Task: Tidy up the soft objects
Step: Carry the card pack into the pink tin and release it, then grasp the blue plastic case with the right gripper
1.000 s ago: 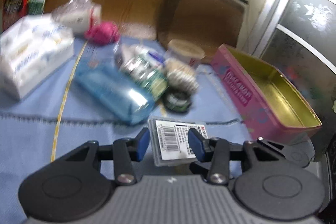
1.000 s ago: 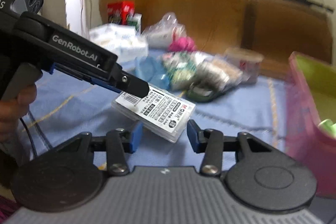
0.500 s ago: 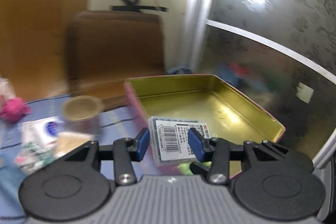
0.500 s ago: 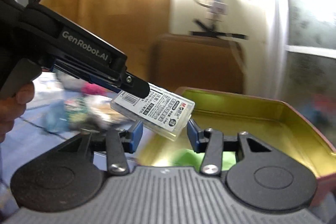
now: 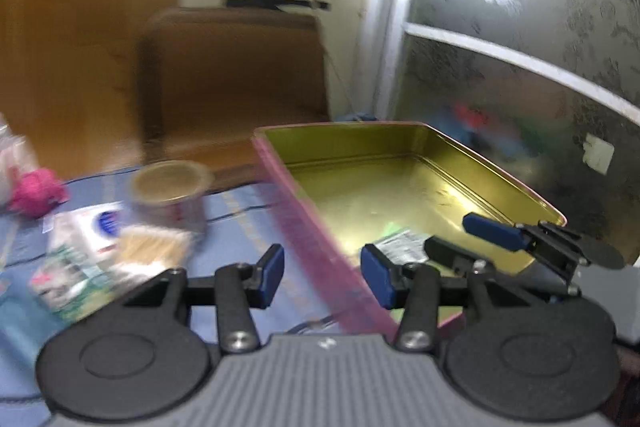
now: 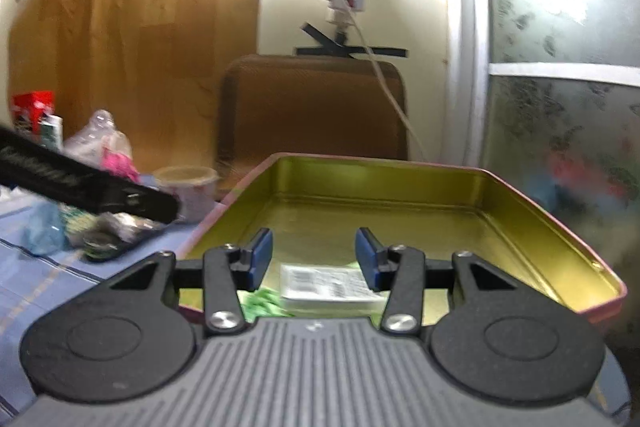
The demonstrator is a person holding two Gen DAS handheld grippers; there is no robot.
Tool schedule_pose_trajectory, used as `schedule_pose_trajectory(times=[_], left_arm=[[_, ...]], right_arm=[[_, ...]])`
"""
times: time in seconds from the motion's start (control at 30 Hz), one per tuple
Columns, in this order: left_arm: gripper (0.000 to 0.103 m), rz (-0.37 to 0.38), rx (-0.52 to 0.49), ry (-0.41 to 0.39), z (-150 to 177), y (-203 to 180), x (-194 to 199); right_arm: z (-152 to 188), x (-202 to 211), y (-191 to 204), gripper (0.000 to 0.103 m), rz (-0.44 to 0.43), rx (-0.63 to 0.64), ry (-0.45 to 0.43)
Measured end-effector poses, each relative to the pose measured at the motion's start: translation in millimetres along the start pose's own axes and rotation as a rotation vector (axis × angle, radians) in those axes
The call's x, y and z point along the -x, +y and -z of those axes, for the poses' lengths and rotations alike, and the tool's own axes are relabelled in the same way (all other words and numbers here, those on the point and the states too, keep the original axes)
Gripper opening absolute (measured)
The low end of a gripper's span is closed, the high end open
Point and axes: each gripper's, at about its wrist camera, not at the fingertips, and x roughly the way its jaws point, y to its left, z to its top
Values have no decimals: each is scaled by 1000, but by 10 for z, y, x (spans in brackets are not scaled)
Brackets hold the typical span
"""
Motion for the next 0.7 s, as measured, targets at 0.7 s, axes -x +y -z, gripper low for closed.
schedule_pose_trajectory(times=[0.7], left_arm=[[51, -490, 379, -42, 1126, 1882, 1028]], right_arm=[[-31, -1233, 2143, 73, -540, 140, 342]])
